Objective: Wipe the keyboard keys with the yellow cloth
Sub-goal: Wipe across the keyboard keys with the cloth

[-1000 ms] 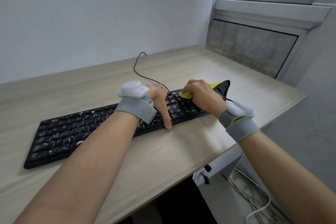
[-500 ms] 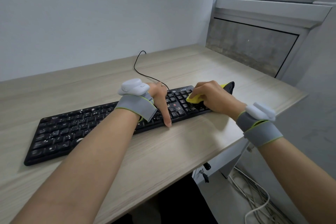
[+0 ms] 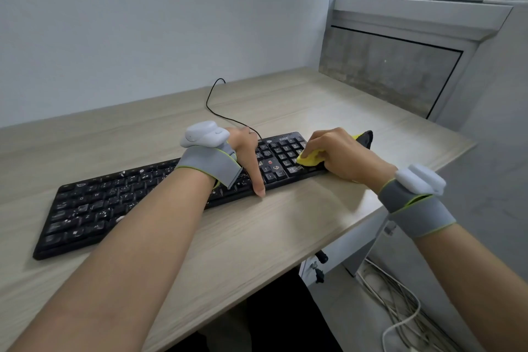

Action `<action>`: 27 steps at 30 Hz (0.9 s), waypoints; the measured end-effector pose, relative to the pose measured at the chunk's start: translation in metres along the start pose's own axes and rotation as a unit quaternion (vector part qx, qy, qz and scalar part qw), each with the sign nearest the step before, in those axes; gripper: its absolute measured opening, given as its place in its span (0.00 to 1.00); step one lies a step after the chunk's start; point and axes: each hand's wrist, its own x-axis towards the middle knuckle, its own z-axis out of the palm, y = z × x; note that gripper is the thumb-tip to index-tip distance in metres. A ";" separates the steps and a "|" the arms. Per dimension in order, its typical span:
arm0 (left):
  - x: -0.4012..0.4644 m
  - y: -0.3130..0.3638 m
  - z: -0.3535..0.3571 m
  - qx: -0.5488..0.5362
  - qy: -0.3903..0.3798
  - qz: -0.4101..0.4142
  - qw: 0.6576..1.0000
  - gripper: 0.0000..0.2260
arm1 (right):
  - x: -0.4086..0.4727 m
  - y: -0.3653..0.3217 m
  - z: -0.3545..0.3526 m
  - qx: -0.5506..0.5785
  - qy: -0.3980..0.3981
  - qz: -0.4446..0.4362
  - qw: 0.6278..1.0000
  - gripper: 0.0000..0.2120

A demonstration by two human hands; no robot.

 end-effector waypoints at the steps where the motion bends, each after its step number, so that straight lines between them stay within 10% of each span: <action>1: 0.000 0.000 0.000 0.000 -0.001 0.000 1.000 0.50 | 0.000 0.001 0.000 -0.008 0.006 0.008 1.000 0.24; 27: -0.001 0.001 -0.001 0.026 -0.002 -0.001 1.000 0.46 | -0.021 -0.010 0.007 -0.022 0.034 0.025 0.999 0.25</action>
